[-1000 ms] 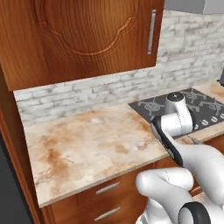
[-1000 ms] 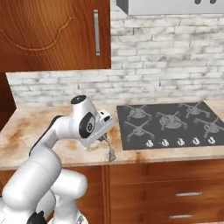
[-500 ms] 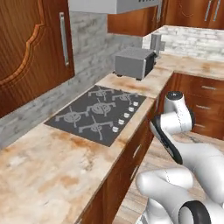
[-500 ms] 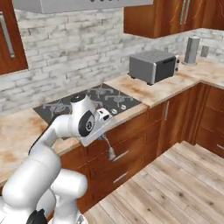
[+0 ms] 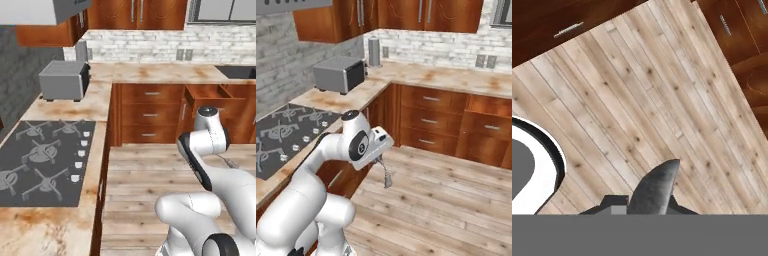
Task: Organize the utensils by type. Pick up the wooden spoons from the counter and place them in the open cabinet. Then pick up the metallic utensils from the counter and place them in the open drawer.
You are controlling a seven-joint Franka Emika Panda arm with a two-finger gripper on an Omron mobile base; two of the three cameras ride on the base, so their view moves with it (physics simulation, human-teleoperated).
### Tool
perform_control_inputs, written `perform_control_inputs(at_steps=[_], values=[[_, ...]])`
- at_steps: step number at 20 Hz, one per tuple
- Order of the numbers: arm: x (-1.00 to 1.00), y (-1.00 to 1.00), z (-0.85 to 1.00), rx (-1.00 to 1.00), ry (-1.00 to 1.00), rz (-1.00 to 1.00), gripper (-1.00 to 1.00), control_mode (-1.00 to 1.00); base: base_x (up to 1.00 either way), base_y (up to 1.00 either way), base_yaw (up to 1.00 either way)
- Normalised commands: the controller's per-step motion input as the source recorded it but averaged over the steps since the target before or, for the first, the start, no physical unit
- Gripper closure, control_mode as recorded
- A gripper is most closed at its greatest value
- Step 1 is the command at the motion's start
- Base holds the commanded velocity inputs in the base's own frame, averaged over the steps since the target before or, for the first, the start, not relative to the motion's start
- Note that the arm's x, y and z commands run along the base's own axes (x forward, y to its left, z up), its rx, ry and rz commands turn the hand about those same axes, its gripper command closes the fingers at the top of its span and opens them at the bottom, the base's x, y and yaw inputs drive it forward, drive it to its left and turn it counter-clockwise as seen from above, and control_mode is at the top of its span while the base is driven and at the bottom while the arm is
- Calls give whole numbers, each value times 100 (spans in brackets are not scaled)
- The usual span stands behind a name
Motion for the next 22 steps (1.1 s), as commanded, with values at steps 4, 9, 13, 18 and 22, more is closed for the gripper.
perform_control_inputs(at_steps=[4, 9, 13, 18, 22], values=[[0, 0, 0, 0, 0, 0, 100, 100, 97, 22, -12], [0, 0, 0, 0, 0, 0, 100, 100, 94, 0, -12], [0, 0, 0, 0, 0, 0, 100, 100, 84, 0, -26], [0, 0, 0, 0, 0, 0, 100, 100, 81, 12, -35], [0, 0, 0, 0, 0, 0, 100, 100, 76, 14, -39]])
